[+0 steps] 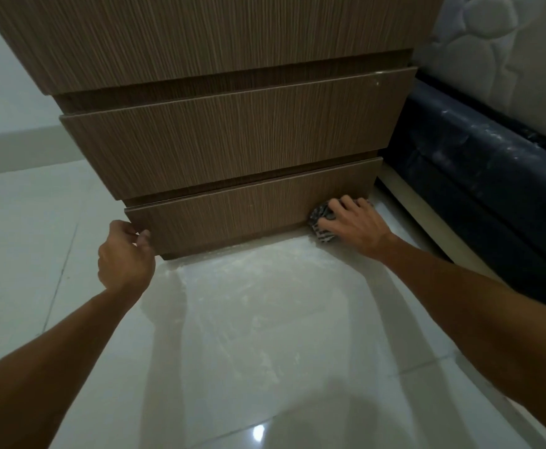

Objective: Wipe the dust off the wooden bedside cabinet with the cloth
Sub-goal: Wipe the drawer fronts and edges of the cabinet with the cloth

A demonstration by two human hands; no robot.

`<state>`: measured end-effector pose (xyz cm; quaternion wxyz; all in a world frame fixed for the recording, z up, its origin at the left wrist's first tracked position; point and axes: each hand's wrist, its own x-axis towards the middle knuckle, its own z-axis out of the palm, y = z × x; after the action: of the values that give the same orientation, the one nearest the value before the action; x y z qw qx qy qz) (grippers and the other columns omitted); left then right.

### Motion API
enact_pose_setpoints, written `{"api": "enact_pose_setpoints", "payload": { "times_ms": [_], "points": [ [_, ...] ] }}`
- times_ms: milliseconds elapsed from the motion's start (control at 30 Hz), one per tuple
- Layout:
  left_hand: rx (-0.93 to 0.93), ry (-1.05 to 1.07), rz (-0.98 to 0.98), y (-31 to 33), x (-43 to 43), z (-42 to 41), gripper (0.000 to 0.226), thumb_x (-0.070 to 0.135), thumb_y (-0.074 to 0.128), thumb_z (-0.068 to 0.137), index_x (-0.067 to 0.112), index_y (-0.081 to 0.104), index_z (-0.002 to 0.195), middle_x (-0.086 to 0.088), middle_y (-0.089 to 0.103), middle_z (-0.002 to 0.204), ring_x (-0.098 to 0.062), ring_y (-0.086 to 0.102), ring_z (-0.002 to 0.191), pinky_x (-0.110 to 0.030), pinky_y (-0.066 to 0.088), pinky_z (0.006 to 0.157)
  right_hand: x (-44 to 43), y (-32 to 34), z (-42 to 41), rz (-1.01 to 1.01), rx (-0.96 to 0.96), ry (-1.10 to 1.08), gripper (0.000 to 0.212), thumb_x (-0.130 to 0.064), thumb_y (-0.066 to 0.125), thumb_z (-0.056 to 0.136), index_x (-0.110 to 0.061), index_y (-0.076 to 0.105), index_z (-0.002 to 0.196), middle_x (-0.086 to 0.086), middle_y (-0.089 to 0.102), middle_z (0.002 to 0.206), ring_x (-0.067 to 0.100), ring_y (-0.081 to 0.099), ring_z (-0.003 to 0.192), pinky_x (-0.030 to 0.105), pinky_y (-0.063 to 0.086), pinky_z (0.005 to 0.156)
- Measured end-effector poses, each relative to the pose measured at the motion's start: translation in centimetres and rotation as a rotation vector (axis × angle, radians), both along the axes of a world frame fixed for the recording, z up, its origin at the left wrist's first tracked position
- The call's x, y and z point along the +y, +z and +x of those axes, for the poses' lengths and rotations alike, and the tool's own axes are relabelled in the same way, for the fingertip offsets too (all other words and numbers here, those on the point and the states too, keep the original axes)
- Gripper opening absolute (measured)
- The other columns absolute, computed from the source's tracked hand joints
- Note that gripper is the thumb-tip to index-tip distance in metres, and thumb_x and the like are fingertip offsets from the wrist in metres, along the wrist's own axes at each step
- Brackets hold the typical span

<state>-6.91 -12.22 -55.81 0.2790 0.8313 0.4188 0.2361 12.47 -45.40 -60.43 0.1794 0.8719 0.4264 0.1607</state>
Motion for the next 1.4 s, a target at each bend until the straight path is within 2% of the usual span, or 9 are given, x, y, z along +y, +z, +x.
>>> {"api": "enact_pose_setpoints", "payload": {
  "times_ms": [167, 333, 467, 567, 633, 800, 967, 1067, 1400],
  "points": [
    [0.012, 0.001, 0.002, -0.2, -0.2, 0.1, 0.026, 0.019, 0.053, 0.096, 0.002, 0.051, 0.116, -0.021, 0.063, 0.113, -0.040, 0.058, 0.104, -0.042, 0.040, 0.076, -2.3, -0.8, 0.4, 0.107, 0.093, -0.287, 0.050, -0.022, 0.069, 0.082, -0.023, 0.045, 0.126, 0.017, 0.039, 0.126, 0.037, 0.042, 0.110, 0.051, 0.045, 0.086],
    [0.036, -0.004, -0.019, 0.0, 0.0, 0.1, 0.026, 0.020, 0.052, 0.096, 0.003, 0.051, 0.115, -0.021, 0.063, 0.113, -0.041, 0.058, 0.103, -0.042, 0.039, 0.075, -3.3, -1.7, -0.6, 0.399, 0.255, -0.858, 0.057, -0.025, 0.072, 0.083, -0.020, 0.041, 0.131, 0.018, 0.035, 0.132, 0.038, 0.043, 0.115, 0.048, 0.049, 0.085],
    [0.046, -0.021, -0.031, -0.1, 0.5, 0.2, 0.025, 0.022, 0.053, 0.096, 0.004, 0.051, 0.113, -0.021, 0.063, 0.109, -0.040, 0.058, 0.098, -0.044, 0.042, 0.074, -3.2, -1.4, -0.8, 0.956, 0.449, -1.095, 0.066, -0.024, 0.075, 0.081, -0.017, 0.039, 0.135, 0.022, 0.040, 0.134, 0.039, 0.050, 0.111, 0.047, 0.049, 0.084],
    [0.048, -0.018, -0.044, -0.1, 0.9, 0.1, 0.024, 0.025, 0.054, 0.095, 0.006, 0.052, 0.110, -0.019, 0.063, 0.105, -0.033, 0.055, 0.088, -0.044, 0.044, 0.073, -2.3, -1.5, -0.8, 1.590, 0.679, -1.101, 0.048, -0.011, 0.064, 0.088, -0.018, 0.046, 0.132, 0.013, 0.055, 0.124, 0.019, 0.058, 0.082, 0.025, 0.047, 0.061],
    [0.056, -0.035, -0.041, -0.1, 1.2, 0.1, 0.024, 0.026, 0.055, 0.094, 0.007, 0.053, 0.107, -0.018, 0.064, 0.102, -0.032, 0.055, 0.086, -0.044, 0.045, 0.072, -1.2, -1.7, -0.9, 1.930, 0.815, -1.070, 0.046, -0.008, 0.059, 0.091, -0.019, 0.047, 0.134, 0.007, 0.061, 0.119, 0.014, 0.061, 0.077, 0.022, 0.046, 0.054],
    [0.084, -0.085, -0.028, 0.5, 1.9, 0.0, 0.025, 0.026, 0.056, 0.093, 0.005, 0.055, 0.107, -0.016, 0.064, 0.101, -0.028, 0.053, 0.084, -0.041, 0.042, 0.069, 2.3, -2.4, -1.6, 2.457, 1.261, -0.927, 0.057, 0.004, 0.053, 0.088, -0.021, 0.047, 0.139, 0.011, 0.063, 0.124, 0.031, 0.069, 0.098, 0.052, 0.056, 0.085],
    [0.078, -0.129, -0.041, 0.5, 2.6, 0.0, 0.024, 0.026, 0.057, 0.093, 0.006, 0.056, 0.105, -0.015, 0.065, 0.102, -0.030, 0.057, 0.089, -0.039, 0.044, 0.072, 7.1, -2.8, -2.6, 2.596, 1.676, -0.748, 0.044, -0.047, 0.048, 0.094, -0.016, 0.056, 0.123, 0.018, 0.063, 0.119, 0.039, 0.061, 0.111, 0.064, 0.044, 0.096],
    [0.057, -0.139, -0.047, 0.2, 2.8, -0.1, 0.024, 0.025, 0.057, 0.093, 0.005, 0.057, 0.106, -0.015, 0.066, 0.102, -0.032, 0.060, 0.094, -0.038, 0.044, 0.073, 9.6, -2.5, -3.8, 2.644, 1.726, -0.685, 0.034, -0.043, 0.045, 0.098, -0.015, 0.059, 0.111, 0.019, 0.063, 0.119, 0.038, 0.060, 0.111, 0.060, 0.047, 0.095],
    [0.027, -0.173, -0.083, 0.2, 3.5, -0.3, 0.022, 0.026, 0.057, 0.093, 0.008, 0.058, 0.104, -0.012, 0.066, 0.099, -0.029, 0.061, 0.092, -0.037, 0.047, 0.075, 17.2, -3.2, -8.7, 2.641, 1.757, -0.805, 0.039, -0.008, 0.044, 0.095, -0.007, 0.050, 0.134, 0.020, 0.061, 0.125, 0.033, 0.063, 0.095, 0.048, 0.053, 0.075]
  ]
}}
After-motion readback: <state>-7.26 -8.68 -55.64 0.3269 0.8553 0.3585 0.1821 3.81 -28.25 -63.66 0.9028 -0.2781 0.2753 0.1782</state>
